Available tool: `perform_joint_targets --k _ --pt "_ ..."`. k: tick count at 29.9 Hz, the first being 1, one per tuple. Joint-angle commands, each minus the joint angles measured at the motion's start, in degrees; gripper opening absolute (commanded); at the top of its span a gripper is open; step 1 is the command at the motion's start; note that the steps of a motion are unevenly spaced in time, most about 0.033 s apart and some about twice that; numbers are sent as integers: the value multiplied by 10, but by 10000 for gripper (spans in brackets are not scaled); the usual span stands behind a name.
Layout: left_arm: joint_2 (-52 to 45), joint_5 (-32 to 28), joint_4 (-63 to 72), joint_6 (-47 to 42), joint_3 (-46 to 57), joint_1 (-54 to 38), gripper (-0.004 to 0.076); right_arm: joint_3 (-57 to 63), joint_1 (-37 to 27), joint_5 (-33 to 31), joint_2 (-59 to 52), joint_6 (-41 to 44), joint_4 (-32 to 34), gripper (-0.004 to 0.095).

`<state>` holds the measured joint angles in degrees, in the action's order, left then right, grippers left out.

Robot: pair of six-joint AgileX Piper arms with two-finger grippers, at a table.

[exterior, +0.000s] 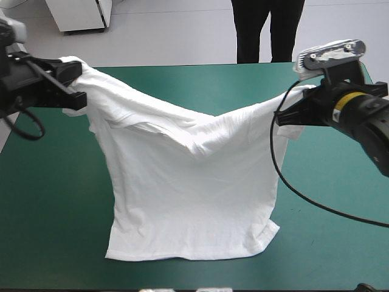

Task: Fold the cloth

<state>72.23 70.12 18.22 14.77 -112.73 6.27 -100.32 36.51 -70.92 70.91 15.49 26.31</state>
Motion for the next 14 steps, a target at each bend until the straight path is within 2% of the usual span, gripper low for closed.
perform_joint_targets --k 1,5,14 --pt "45 -57 5 -6 -3 4 -10 -10 -8 65 36 3 57 -18" --pt "97 -86 6 -5 -3 4 -10 -10 -48 114 99 3 41 -17" --pt "224 -146 -17 -5 -3 4 -10 -18 -168 189 230 -33 -79 -17"
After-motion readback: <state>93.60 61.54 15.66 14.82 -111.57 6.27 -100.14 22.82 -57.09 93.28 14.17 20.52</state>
